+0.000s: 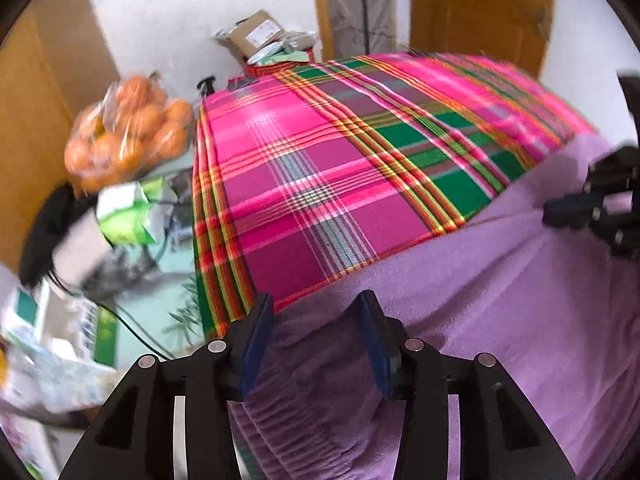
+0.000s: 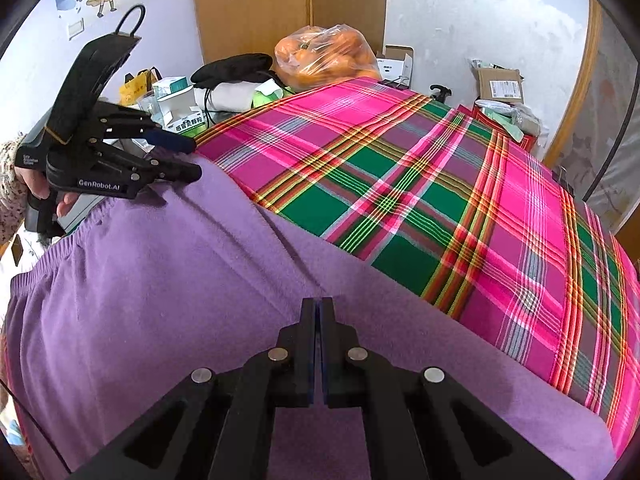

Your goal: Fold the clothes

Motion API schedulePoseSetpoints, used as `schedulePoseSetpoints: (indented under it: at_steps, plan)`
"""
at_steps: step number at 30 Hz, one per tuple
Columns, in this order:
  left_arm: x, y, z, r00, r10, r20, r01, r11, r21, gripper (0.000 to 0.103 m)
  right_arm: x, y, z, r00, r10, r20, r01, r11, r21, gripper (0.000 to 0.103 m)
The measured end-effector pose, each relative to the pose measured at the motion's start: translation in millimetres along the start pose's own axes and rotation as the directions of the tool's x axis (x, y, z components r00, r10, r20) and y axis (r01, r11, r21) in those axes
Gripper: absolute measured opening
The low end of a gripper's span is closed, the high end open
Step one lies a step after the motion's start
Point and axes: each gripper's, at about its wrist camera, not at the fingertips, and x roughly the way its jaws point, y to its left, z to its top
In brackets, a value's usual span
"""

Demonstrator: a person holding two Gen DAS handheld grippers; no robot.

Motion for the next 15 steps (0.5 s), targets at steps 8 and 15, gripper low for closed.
schedulePoseSetpoints:
  at_steps: [8,15]
  plan:
    - [-3.6,-15.6,-0.9,1.000,-0.005,-0.009,0.006,0.999,0.051,0.007,-2.8,1.2,0.4,1.000,-0.010,0.007,0.010,1.000,0.015,0.002]
    - [-23.1,-30.5,-7.7,0.997,0.071,0.043,-0.074,0.995,0.073,0.004,-16.1,3.9,0.6,0.998,-0.032,0.047,0.030,0.999,0.035,0.002]
